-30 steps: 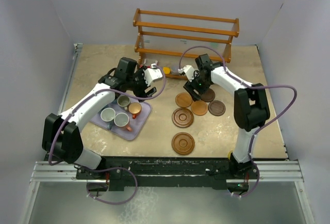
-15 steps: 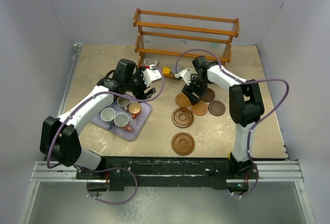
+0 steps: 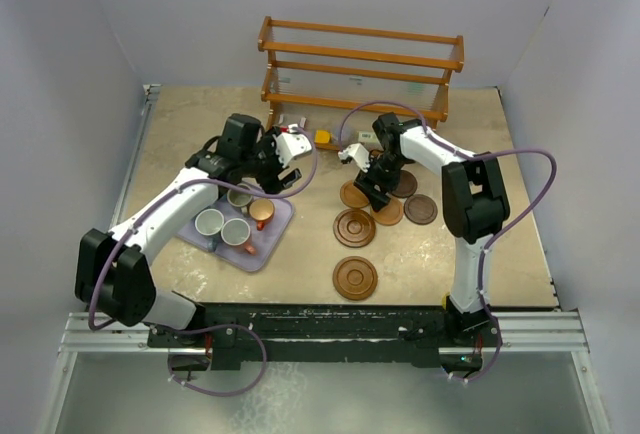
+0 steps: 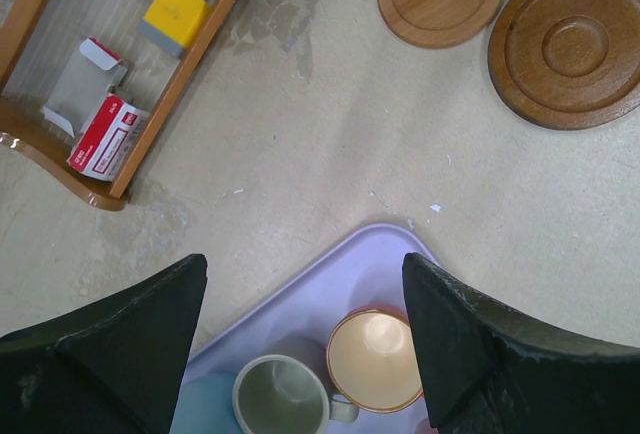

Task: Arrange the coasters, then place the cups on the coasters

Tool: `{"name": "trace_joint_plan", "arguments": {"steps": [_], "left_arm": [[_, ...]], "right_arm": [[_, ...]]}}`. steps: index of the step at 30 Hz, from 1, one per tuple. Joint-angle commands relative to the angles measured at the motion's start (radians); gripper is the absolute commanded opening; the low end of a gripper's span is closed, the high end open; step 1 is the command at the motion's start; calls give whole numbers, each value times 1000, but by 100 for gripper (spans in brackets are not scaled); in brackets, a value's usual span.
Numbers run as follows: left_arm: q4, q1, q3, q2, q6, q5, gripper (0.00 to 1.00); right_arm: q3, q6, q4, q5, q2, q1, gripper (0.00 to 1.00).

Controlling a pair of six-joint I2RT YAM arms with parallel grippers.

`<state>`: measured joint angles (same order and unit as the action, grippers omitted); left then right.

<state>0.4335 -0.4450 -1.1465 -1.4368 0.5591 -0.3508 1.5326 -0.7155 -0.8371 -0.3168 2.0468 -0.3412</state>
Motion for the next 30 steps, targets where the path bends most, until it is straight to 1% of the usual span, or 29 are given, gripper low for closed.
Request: {"name": "trace_joint_plan", "arguments": {"steps": [1,7,14,19,25,30], "left_arm": [[-43,10,8,51,-20,3,76],[-47,18,13,60,-20,6,76],[-44,27,14,73,-20,6,76],[-45,32,20,83,-20,4,76],[-51,37,28,94,-17,10,76],[-57,40,32,102,-19,11,76]], "right_arm": [[4,-72,-94,-55,-12,-4,68],[-44,-115,-118,-32,-28,-4,65],[-158,-142,-99,20,-106,3,63],[-221,-150,-89,29,-156,5,61],[-223,-78,-15,63,-211,16,62],[-181,-3,29,13,-273,70,65]]}}
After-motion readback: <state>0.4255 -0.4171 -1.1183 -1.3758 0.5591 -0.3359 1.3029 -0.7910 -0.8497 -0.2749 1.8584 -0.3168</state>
